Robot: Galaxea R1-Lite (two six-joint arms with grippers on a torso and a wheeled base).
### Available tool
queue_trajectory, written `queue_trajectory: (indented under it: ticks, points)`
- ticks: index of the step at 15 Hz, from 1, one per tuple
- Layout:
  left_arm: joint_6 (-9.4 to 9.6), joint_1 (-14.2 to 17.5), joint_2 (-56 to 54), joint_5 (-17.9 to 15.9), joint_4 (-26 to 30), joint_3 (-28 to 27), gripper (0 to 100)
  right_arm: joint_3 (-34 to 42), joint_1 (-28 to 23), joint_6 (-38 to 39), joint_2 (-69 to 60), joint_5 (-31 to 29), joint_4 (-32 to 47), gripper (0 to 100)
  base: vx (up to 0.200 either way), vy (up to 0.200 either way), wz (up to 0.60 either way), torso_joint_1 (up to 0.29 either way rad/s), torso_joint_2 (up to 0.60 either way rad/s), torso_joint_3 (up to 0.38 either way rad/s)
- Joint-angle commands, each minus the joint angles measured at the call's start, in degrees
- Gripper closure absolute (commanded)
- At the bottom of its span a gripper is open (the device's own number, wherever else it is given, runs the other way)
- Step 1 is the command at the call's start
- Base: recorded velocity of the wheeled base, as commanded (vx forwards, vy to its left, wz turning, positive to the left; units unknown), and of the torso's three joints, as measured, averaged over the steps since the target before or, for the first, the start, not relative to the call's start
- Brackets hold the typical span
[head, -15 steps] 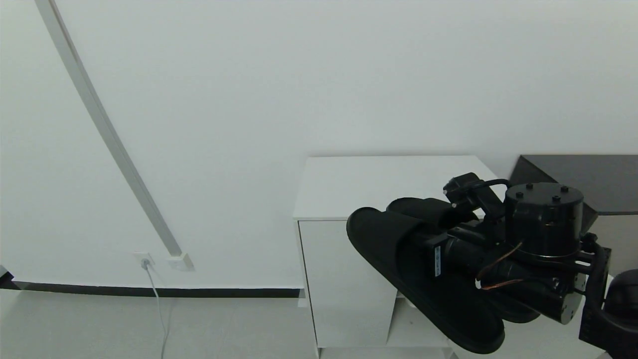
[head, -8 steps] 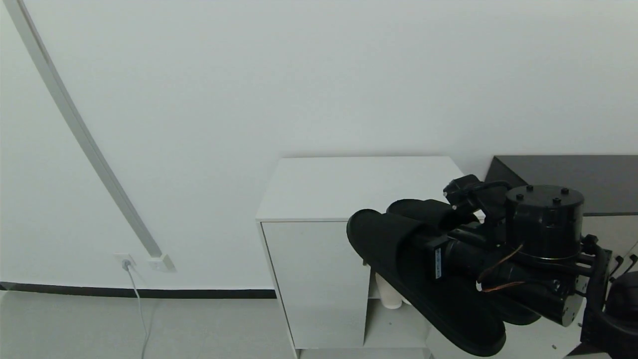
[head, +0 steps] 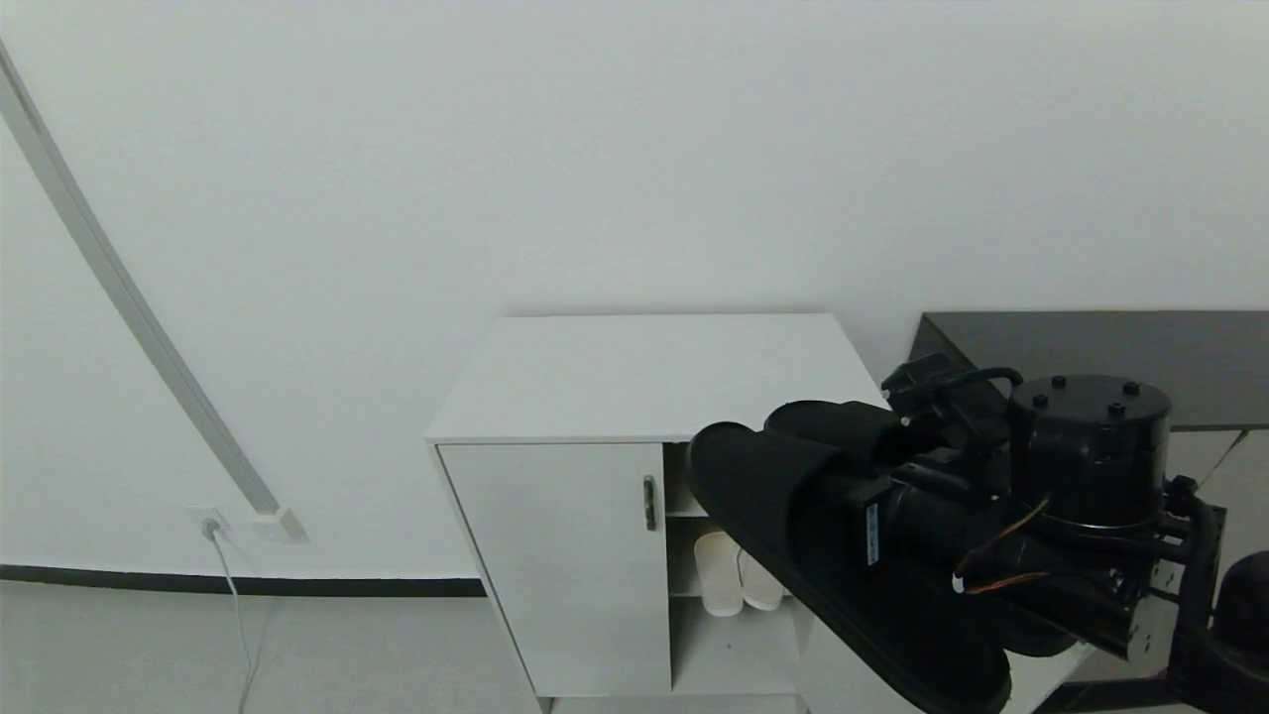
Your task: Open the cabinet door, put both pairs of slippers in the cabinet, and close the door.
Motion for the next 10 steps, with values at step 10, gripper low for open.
queue_trajectory:
  ticks: [10]
  points:
    - [-0.08, -0.04, -0.05, 0.0, 0.0, -0.01, 100, 0.44, 0.15, 0.15, -0.25, 0.1, -0.38, 100, 0.0, 0.0, 0.0, 0.0, 0.0, 0.0]
